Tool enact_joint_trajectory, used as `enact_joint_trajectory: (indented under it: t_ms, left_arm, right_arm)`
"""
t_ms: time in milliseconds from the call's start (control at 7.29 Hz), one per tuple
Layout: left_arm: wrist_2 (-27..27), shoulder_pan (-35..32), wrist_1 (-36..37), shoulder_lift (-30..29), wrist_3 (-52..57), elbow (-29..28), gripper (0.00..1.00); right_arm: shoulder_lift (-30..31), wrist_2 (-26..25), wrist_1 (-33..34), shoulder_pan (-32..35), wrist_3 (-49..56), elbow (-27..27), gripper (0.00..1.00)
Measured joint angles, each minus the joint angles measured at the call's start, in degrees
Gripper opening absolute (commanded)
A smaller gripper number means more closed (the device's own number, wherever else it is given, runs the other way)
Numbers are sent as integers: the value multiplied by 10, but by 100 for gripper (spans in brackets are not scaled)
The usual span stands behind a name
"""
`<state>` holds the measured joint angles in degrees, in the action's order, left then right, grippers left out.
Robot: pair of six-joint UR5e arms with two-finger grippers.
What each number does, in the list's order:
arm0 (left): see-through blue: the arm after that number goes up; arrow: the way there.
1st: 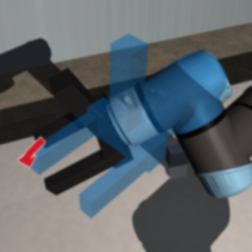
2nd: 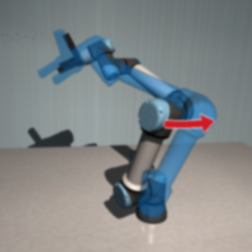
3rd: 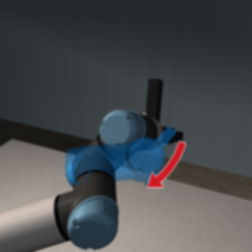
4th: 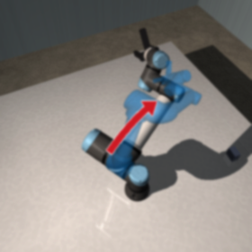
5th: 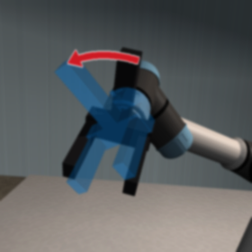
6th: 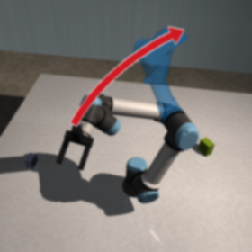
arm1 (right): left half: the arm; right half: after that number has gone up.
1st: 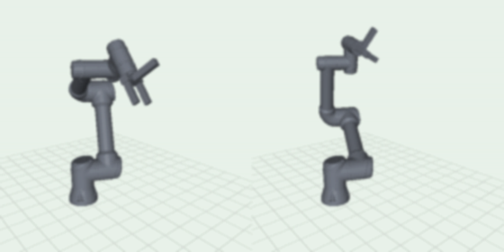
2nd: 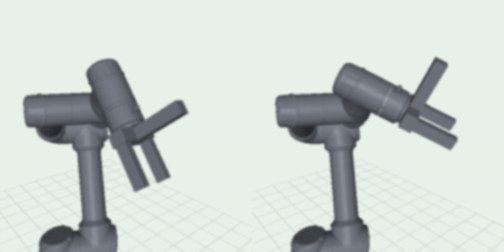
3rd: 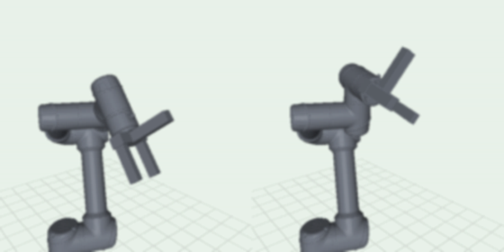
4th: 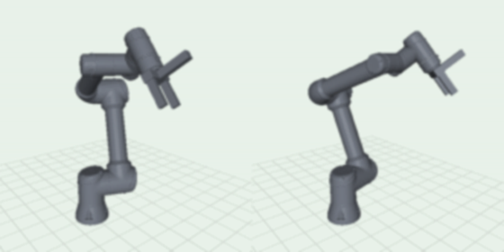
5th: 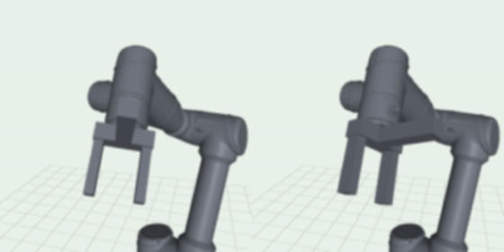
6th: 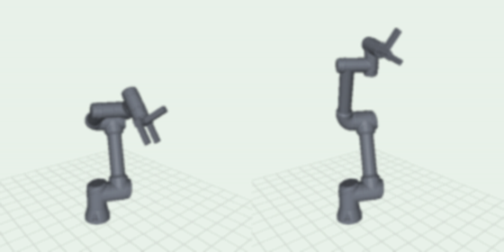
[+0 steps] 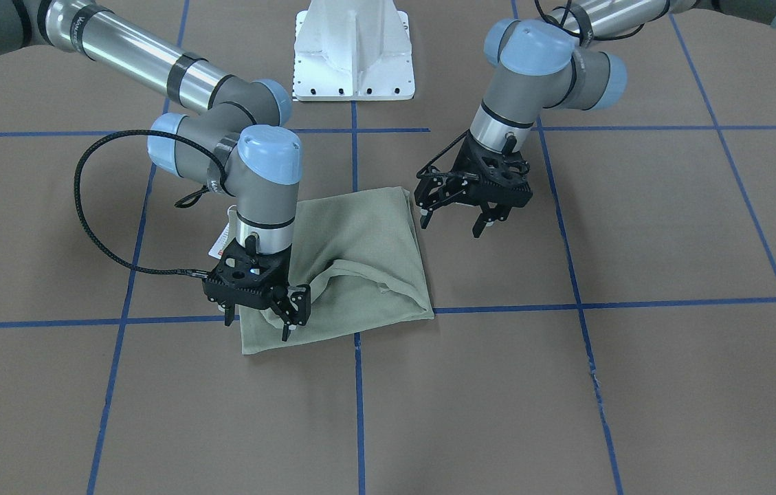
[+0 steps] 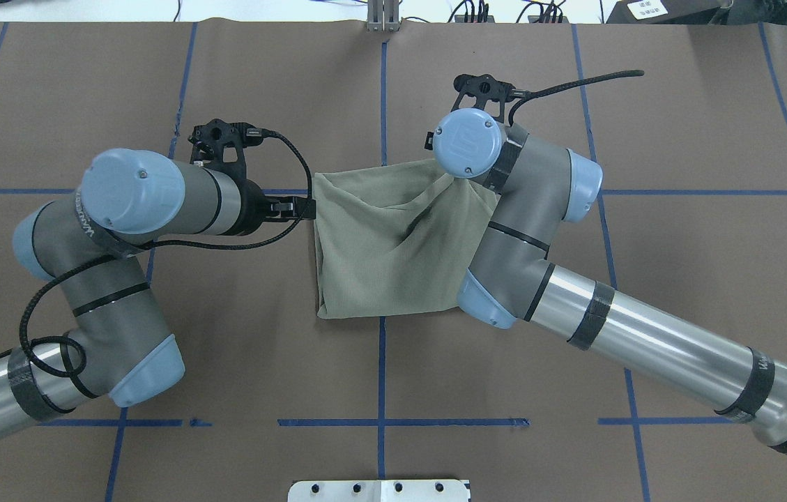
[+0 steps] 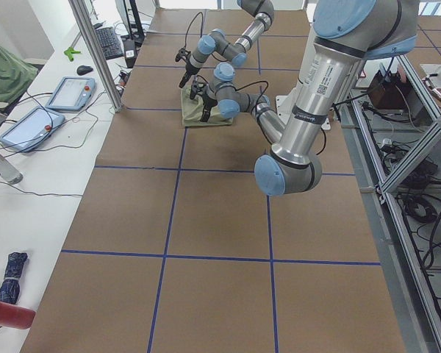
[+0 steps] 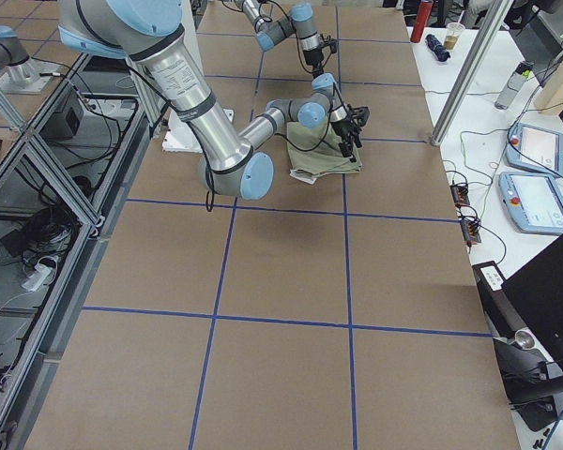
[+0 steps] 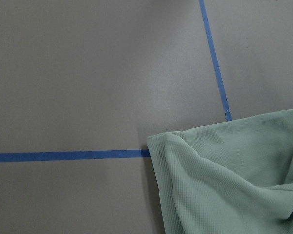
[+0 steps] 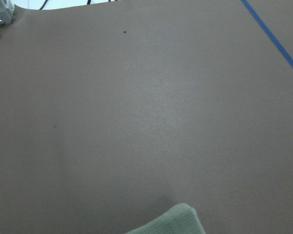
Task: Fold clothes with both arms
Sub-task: 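Lay the folded end on the far edge with both grippers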
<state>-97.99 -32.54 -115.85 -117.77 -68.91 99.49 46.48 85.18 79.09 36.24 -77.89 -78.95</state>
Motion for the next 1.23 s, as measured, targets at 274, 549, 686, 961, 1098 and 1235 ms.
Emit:
enact_joint_trajectory:
  t_ms: [274,549,686,961,1098,1235]
  left_arm:
    - [33,28,2,-26,-4,-35,100]
    - [40,32,-29,-25,0,-45,100]
    - [38,32,-71,-11,0,-45,100]
    - [36,31,-120,6,1,-45,100]
    - [36,31,-126,8,1,-45,100]
    - [36,31,-127,8,1,-45,100]
  right_arm:
    - [11,48,-4,11,26,-38,100]
    - [10,38,-4,-4,-30,-39,71]
    - [10,10,-3,-21,-79,-32,64]
    - [8,-20,-3,-39,-130,-2,52]
    - [6,-23,-3,-41,-139,6,51]
    - [1,-26,-4,-43,-147,12,48]
